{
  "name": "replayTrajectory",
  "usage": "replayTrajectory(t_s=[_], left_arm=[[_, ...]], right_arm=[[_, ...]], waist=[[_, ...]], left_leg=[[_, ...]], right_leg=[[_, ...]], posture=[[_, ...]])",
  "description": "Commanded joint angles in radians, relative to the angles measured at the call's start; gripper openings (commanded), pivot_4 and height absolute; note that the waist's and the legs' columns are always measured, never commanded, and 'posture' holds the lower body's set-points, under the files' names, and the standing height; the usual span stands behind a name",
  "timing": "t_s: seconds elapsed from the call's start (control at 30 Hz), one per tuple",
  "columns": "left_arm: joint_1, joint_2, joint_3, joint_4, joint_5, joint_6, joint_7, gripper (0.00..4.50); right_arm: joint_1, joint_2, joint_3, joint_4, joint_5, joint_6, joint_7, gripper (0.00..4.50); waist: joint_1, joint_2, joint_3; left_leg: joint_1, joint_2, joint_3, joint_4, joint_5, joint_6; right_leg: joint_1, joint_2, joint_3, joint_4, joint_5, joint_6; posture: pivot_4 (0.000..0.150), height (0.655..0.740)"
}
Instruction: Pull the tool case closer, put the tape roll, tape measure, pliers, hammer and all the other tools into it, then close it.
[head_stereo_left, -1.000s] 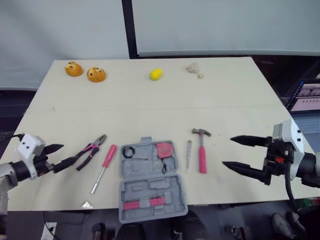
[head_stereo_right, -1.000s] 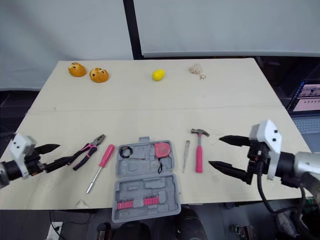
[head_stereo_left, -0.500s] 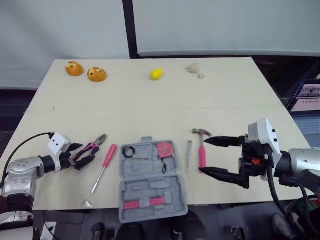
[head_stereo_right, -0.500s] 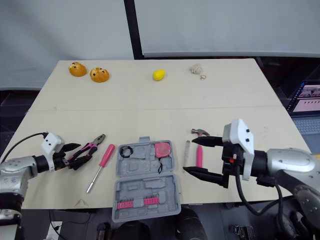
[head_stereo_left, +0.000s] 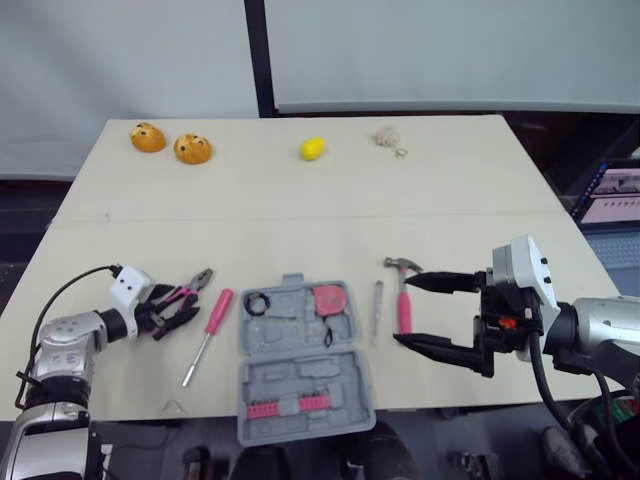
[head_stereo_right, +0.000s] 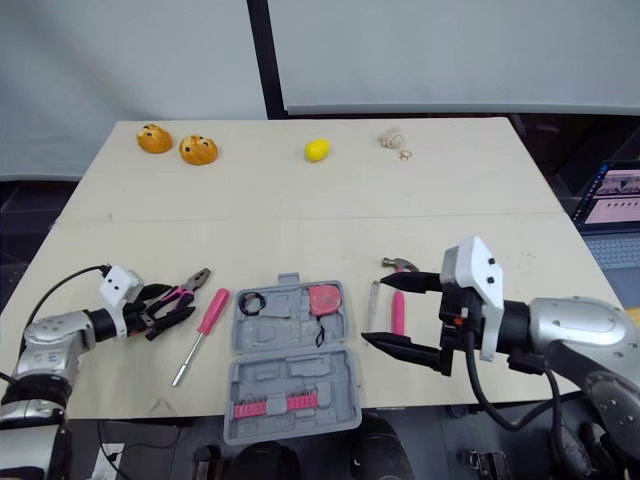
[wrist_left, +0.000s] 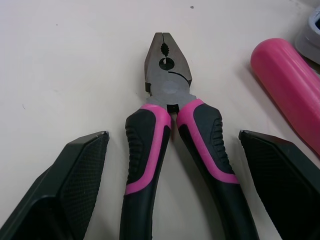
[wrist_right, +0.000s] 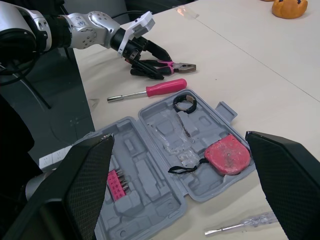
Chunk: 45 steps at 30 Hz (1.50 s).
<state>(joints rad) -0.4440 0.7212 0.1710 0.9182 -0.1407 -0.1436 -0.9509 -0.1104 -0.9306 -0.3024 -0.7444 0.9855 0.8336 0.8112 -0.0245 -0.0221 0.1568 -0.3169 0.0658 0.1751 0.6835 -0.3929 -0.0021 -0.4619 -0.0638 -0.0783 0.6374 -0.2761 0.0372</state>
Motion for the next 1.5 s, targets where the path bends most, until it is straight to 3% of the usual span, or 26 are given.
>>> replayTrajectory(t_s=[0.03, 0.13, 0.23, 0.3, 0.33, 0.63, 0.7, 0.87, 1.03, 1.2, 1.33, 1.5], left_arm=[[-0.009, -0.001, -0.013, 0.023, 0.02, -0.006, 0.016, 4.5], [-0.008, -0.001, -0.013, 0.025, 0.021, -0.004, 0.014, 4.5], [0.001, 0.002, -0.002, 0.026, 0.013, -0.01, 0.018, 3.62], [0.006, 0.004, 0.005, 0.023, 0.004, -0.004, 0.011, 2.65], [0.007, 0.003, 0.009, 0.022, -0.002, 0.004, 0.009, 2.56], [0.049, 0.002, 0.047, -0.085, -0.053, 0.051, 0.011, 2.56], [0.066, 0.016, 0.061, -0.176, -0.078, 0.081, 0.005, 2.56], [0.152, 0.09, 0.043, -0.605, -0.148, 0.26, -0.08, 2.56], [0.124, 0.148, -0.035, -0.893, -0.188, 0.442, -0.143, 2.56], [0.035, 0.148, -0.159, -1.051, -0.196, 0.574, -0.185, 2.56], [-0.043, 0.045, -0.321, -1.115, -0.139, 0.599, -0.154, 2.56], [-0.109, -0.032, -0.424, -1.101, -0.078, 0.604, -0.131, 2.56]], right_arm=[[-0.003, -0.015, -0.017, -0.016, 0.008, -0.014, -0.01, 4.44], [-0.002, -0.018, -0.018, -0.016, 0.005, -0.015, -0.008, 4.44], [-0.004, -0.023, -0.023, -0.009, 0.005, -0.015, -0.004, 4.5], [-0.002, -0.027, -0.028, -0.005, 0.003, -0.017, 0.0, 4.5], [-0.001, -0.029, -0.029, -0.003, 0.002, -0.018, 0.002, 4.5], [-0.011, -0.039, -0.022, 0.016, -0.005, -0.029, 0.014, 4.5], [-0.012, -0.042, -0.024, 0.019, -0.003, -0.029, 0.017, 4.5], [-0.021, -0.056, -0.032, 0.022, 0.015, -0.021, 0.024, 4.5], [-0.075, -0.098, 0.012, 0.029, -0.005, -0.012, 0.043, 4.5], [-0.186, -0.14, 0.133, 0.045, -0.039, 0.026, 0.046, 4.5], [-0.319, -0.108, 0.317, 0.099, -0.148, 0.032, 0.046, 4.5], [-0.479, -0.053, 0.518, 0.2, -0.321, 0.053, 0.031, 4.5]], waist=[[0.0, 0.0, 0.0], [0.0, 0.0, 0.0], [0.0, 0.0, 0.0], [0.0, 0.0, 0.0], [0.0, 0.0, 0.0], [-0.003, 0.0, 0.0], [-0.002, 0.0, 0.0], [-0.001, -0.004, 0.002], [0.003, -0.002, 0.002], [0.0, -0.002, 0.002], [-0.003, -0.001, 0.002], [-0.004, -0.001, 0.002]], left_leg=[[0.0, 0.0, 0.0, 0.0, 0.0, 0.0], [0.0, 0.0, 0.0, 0.0, 0.0, 0.0], [0.0, 0.0, 0.0, 0.0, 0.0, 0.0], [0.0, 0.0, 0.0, 0.0, 0.0, 0.0], [0.0, 0.0, 0.0, 0.0, 0.0, 0.0], [0.0, 0.0, 0.0, 0.0, 0.0, 0.0], [0.0, 0.0, 0.0, 0.0, 0.0, 0.0], [-0.002, 0.001, -0.001, 0.001, 0.001, -0.001], [-0.001, -0.001, -0.002, 0.001, 0.002, -0.001], [-0.001, -0.001, -0.001, 0.001, 0.002, -0.002], [-0.001, -0.002, 0.001, 0.001, 0.002, -0.002], [-0.002, -0.002, 0.001, 0.001, 0.003, -0.002]], right_leg=[[0.0, 0.0, 0.0, 0.0, 0.0, 0.0], [0.0, 0.0, 0.0, 0.0, 0.0, 0.0], [0.0, 0.0, 0.0, 0.0, 0.0, 0.0], [0.0, 0.0, 0.0, 0.0, 0.0, 0.0], [0.0, 0.0, 0.0, 0.0, 0.0, 0.0], [0.0, 0.0, 0.0, 0.0, 0.0, 0.0], [0.0, 0.0, 0.0, 0.0, 0.0, 0.0], [0.0, 0.0, 0.003, 0.0, 0.0, 0.0], [0.001, -0.002, 0.007, 0.0, 0.0, 0.0], [0.0, 0.001, 0.009, 0.0, 0.0, 0.0], [0.0, 0.003, 0.011, 0.0, 0.0, 0.0], [-0.001, 0.004, 0.013, 0.0, 0.0, 0.0]], posture=[[0.15, 0.7292], [0.15, 0.7292], [0.15, 0.7292], [0.15, 0.7292], [0.15, 0.7292], [0.15, 0.7292], [0.15, 0.7292], [0.15, 0.7292], [0.15, 0.7292], [0.15, 0.7292], [0.15, 0.7292], [0.15, 0.7292]])
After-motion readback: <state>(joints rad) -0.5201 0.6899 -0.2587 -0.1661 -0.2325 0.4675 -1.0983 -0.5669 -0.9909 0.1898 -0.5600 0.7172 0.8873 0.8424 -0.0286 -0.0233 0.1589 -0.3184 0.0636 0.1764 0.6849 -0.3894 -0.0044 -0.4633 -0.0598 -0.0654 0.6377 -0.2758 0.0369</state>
